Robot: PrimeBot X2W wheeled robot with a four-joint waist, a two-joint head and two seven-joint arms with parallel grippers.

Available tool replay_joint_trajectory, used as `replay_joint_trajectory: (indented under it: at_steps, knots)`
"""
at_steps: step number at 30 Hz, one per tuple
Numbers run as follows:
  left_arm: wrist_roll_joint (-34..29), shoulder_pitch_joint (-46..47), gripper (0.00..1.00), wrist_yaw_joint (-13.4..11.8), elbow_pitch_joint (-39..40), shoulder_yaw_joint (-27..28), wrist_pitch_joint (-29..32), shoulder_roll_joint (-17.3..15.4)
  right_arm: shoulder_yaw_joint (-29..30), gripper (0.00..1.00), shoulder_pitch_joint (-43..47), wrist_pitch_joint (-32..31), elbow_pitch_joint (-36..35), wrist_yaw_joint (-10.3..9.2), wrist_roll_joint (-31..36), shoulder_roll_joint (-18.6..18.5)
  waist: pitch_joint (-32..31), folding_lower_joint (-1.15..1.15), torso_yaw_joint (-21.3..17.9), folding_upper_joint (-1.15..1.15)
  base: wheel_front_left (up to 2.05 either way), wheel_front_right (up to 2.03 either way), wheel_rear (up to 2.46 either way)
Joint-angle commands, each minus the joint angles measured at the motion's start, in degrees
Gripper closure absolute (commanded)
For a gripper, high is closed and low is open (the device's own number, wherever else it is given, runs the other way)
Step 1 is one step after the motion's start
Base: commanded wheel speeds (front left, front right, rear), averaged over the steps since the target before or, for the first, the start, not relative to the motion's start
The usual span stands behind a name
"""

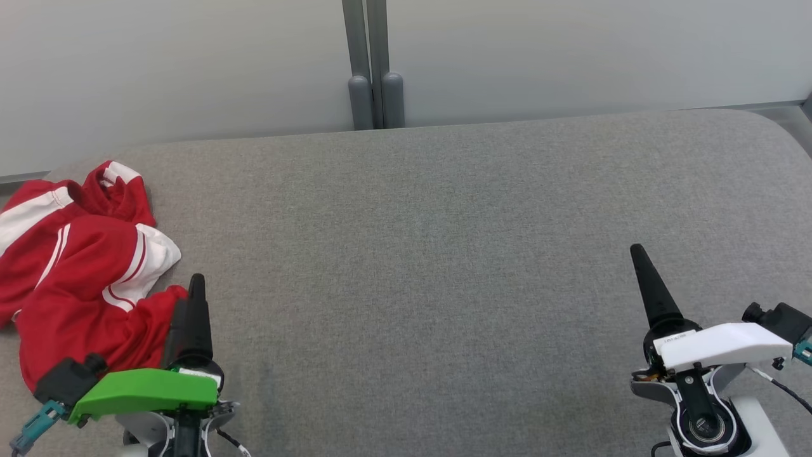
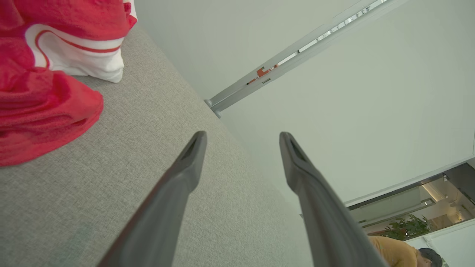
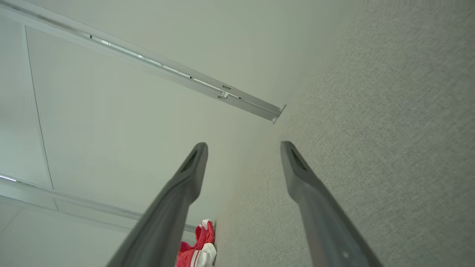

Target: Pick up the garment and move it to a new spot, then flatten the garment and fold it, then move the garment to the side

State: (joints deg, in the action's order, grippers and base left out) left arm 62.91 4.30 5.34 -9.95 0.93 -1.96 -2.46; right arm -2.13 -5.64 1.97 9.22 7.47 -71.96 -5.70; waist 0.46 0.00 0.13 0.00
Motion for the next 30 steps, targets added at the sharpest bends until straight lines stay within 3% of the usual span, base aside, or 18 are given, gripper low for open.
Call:
replay_joint_trajectory:
  at_steps: [1,15,16,30]
  knots:
    - [-3.5,1.5,0.00,-0.4,1.0,-0.6,-0.7,-0.3,-0.5,0.00,-1.7,0.7,-1.1,0.01,3.2,-0.6,0.0,0.00,0.0,0.00,0.00,0.00,0.00]
    - [-20.7,1.8,0.00,-3.0,1.5,-3.1,-3.4,-0.6,-3.1,0.00,-2.1,3.4,-2.1,0.02,19.7,-1.8,0.3,0.00,0.1,0.00,0.00,0.00,0.00]
    - [-24.1,2.0,0.00,-3.6,1.3,-3.8,-4.1,-0.8,-3.2,0.00,-2.2,4.1,-2.2,0.02,23.2,-1.7,0.4,0.00,0.1,0.00,0.00,0.00,0.00]
    - [-33.3,2.1,0.00,-4.9,1.1,-5.6,-6.4,-1.0,-4.9,0.00,-2.5,6.4,-2.4,0.02,31.9,-2.0,0.4,0.00,0.2,0.00,0.00,0.00,0.00]
